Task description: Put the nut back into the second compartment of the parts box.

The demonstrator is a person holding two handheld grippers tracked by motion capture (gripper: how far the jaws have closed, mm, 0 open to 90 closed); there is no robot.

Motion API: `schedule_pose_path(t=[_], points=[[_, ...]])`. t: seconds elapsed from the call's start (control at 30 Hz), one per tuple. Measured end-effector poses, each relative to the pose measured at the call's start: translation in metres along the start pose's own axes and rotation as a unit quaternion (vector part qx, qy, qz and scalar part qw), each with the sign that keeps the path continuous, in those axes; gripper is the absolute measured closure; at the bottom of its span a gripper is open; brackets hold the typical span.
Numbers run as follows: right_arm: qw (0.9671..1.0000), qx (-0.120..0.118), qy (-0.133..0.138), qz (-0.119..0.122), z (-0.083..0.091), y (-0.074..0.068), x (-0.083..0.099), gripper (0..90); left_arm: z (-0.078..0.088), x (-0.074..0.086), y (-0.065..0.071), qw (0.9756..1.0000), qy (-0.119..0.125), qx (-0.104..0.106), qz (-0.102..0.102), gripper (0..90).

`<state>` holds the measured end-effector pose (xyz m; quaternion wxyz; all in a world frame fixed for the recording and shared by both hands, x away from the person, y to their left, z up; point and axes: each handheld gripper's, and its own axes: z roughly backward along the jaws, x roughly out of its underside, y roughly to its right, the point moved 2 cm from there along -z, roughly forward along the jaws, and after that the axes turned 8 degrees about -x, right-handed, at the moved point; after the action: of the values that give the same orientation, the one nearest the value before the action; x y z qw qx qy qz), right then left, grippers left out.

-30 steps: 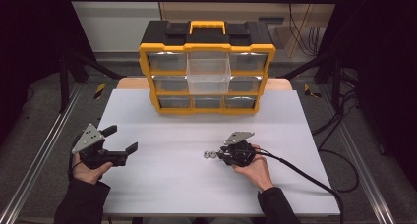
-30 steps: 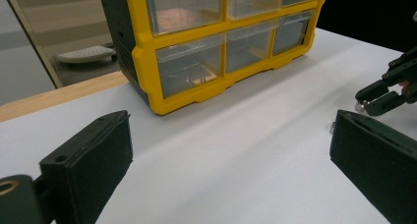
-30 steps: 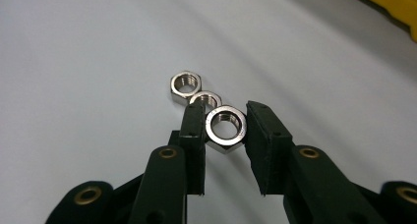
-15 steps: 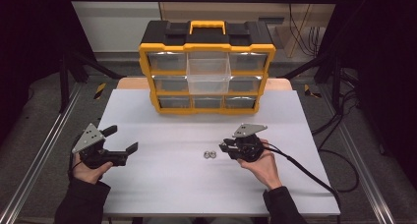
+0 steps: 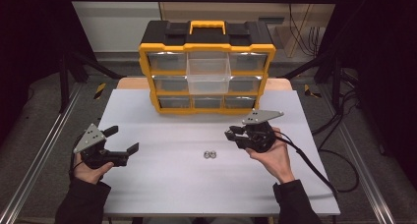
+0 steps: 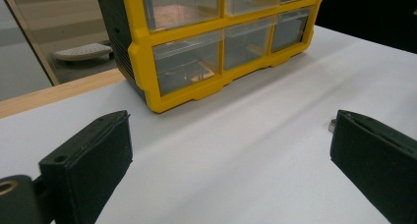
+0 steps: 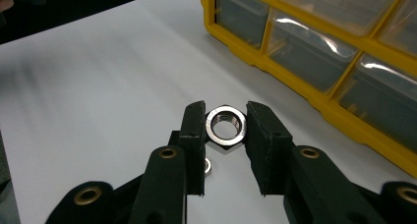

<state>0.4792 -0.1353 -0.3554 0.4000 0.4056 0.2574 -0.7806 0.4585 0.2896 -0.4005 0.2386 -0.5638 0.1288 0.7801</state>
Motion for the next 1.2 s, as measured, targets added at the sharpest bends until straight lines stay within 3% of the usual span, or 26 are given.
schedule_pose_path(t=[0.27,0.57,1.2], points=[[0.9999,0.005,0.012,0.005,0.014,-0.002,-0.02,70.2,0.0,0.0,0.0,1.0,-0.001,0.0,0.0,1.6],[0.9995,0.012,0.025,0.016,0.028,-0.005,-0.054,70.2,0.0,0.0,0.0,1.0,-0.001,0.0,0.001,1.6],[0.9986,0.028,0.031,0.033,0.039,-0.006,-0.107,70.2,-0.001,0.001,0.0,1.0,-0.002,0.001,-0.001,1.5]])
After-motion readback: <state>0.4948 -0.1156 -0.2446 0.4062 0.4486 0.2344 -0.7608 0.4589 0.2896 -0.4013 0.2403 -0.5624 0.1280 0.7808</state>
